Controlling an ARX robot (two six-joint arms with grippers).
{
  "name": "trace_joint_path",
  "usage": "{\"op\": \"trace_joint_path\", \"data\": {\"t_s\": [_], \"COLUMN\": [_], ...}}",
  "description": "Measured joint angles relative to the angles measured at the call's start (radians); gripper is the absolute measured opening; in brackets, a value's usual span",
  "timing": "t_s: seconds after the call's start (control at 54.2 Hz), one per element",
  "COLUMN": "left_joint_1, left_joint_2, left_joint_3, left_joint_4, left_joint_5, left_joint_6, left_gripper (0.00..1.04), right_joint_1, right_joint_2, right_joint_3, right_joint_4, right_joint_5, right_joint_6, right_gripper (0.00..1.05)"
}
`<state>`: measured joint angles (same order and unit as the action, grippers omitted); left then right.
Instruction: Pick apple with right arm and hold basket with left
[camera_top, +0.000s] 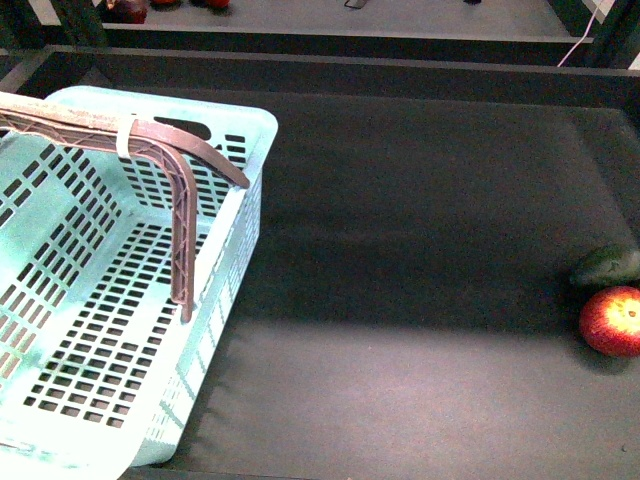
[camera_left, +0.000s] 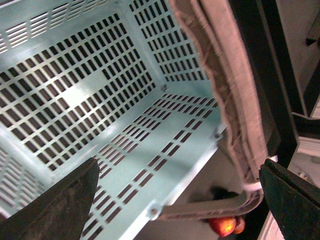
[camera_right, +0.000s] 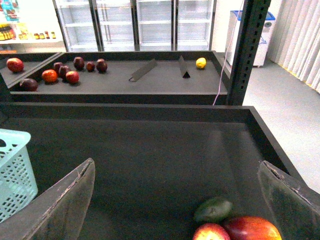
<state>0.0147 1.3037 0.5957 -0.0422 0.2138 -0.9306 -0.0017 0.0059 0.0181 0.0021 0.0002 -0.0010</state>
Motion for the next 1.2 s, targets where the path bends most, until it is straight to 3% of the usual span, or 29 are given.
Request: {"op": "trace_joint_path", "data": {"t_s": [0.295,0.942,1.2], "left_joint_1": [-0.052,-0.022,-0.032], "left_joint_2": [0.217,0.468,0.47], "left_joint_3": [0.246,0.378,0.378], "left_joint_4": [-0.004,-0.022,-0.031], "left_joint_5": [-0.035,-0.142,-0.166], "left_joint_6": [-0.14,-0.214,-0.217], "left_gripper": [0.98,0.97,0.48], "right_joint_1": [0.0,0.0,0.0], "right_joint_2": [0.0,0.0,0.0], "right_joint_3": [0.0,0.0,0.0], "right_joint_4": [0.0,0.0,0.0], "right_joint_5": [0.0,0.0,0.0], "right_joint_6": [0.0,0.0,0.0], "right_gripper": [0.96,0.96,0.96]}}
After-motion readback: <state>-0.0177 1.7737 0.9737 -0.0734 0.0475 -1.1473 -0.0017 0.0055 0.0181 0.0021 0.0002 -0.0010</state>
